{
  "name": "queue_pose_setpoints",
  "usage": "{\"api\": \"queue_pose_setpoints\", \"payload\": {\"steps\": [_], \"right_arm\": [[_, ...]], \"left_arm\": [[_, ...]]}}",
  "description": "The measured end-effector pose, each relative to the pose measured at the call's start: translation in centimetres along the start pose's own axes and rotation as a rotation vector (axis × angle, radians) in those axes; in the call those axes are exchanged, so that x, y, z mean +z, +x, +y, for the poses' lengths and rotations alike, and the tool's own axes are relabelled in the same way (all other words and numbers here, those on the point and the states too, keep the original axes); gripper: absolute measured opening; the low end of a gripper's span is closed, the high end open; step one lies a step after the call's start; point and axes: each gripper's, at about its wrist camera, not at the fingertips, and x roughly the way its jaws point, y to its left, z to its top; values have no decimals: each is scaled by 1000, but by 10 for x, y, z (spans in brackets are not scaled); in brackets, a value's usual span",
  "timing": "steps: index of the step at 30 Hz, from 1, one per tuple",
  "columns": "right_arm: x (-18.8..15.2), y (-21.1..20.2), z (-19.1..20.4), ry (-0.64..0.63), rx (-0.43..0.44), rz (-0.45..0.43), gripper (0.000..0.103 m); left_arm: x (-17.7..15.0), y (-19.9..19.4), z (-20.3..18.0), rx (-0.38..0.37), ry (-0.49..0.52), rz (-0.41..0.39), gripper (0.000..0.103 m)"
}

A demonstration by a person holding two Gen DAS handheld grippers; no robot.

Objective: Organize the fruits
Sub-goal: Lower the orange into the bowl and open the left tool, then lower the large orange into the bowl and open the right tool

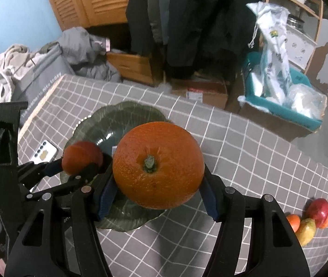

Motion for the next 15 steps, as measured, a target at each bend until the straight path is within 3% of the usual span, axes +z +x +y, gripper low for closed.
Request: {"api": "queue_pose_setpoints", "payload": {"steps": [10, 12, 15], "right_arm": [[-5, 19, 0, 15, 34, 53, 65], [-7, 22, -1, 21, 43, 64, 65], [-8, 27, -4, 31, 51, 81, 65]], "left_arm": [[-3, 10, 3, 12, -2, 23, 48], [-4, 10, 2, 22, 3, 21, 61], [-6, 7, 2, 33, 10, 18, 69]]}}
